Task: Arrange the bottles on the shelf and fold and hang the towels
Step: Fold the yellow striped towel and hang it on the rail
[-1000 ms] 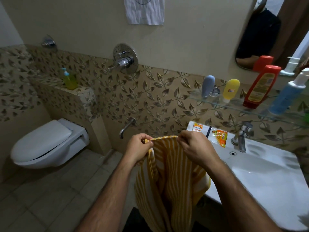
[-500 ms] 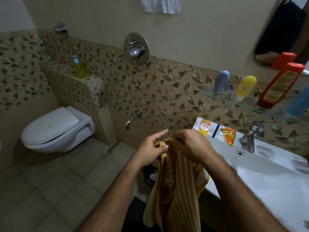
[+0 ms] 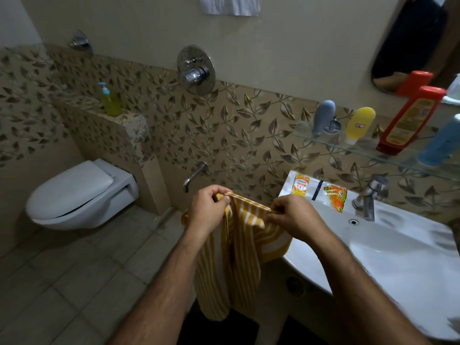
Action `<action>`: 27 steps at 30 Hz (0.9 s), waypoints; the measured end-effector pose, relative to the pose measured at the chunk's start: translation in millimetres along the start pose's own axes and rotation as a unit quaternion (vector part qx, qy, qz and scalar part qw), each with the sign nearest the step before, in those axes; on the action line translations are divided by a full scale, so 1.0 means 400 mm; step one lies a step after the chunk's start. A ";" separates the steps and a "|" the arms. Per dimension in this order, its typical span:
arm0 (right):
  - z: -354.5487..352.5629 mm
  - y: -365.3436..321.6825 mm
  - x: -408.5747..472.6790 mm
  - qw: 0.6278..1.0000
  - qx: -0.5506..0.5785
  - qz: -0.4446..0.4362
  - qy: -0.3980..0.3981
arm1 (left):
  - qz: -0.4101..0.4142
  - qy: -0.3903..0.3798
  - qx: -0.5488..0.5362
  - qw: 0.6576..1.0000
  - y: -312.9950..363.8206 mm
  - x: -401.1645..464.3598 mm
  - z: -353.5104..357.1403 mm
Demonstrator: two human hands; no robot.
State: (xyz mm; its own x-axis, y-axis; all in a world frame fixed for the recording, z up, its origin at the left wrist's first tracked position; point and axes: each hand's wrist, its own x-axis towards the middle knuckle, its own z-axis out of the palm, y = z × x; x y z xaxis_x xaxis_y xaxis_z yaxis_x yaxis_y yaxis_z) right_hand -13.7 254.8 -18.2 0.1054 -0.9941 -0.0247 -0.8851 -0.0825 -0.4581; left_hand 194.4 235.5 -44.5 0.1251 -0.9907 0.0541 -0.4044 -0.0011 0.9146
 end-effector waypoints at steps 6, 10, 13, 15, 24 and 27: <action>-0.005 -0.005 -0.004 0.992 -0.117 -0.035 0.027 | -0.027 0.019 0.020 0.999 -0.001 0.015 -0.024; -0.011 -0.003 -0.004 0.989 -0.129 -0.057 0.048 | -0.039 0.031 0.032 0.998 -0.014 0.034 -0.053; -0.016 -0.019 -0.004 0.987 -0.127 -0.077 0.055 | -0.059 0.031 0.022 0.998 -0.024 0.040 -0.059; -0.025 -0.023 -0.004 0.988 -0.104 -0.097 0.054 | -0.076 0.027 0.006 0.997 -0.033 0.041 -0.061; -0.001 -0.057 0.014 0.978 0.178 -0.066 0.084 | -0.098 -0.009 -0.076 0.992 -0.087 0.009 -0.051; 0.006 -0.051 0.027 0.985 0.129 -0.078 0.090 | -0.091 -0.060 -0.117 0.987 -0.092 -0.020 -0.046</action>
State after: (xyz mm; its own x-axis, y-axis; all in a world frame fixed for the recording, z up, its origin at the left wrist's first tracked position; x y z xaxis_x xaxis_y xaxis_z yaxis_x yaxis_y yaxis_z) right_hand 6.5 245.8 -11.1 0.1286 -0.9691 0.2104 -0.7174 -0.2374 -0.6550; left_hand 224.8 245.8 -71.2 0.0629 -0.9860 -0.1541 -0.1621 -0.1625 0.9733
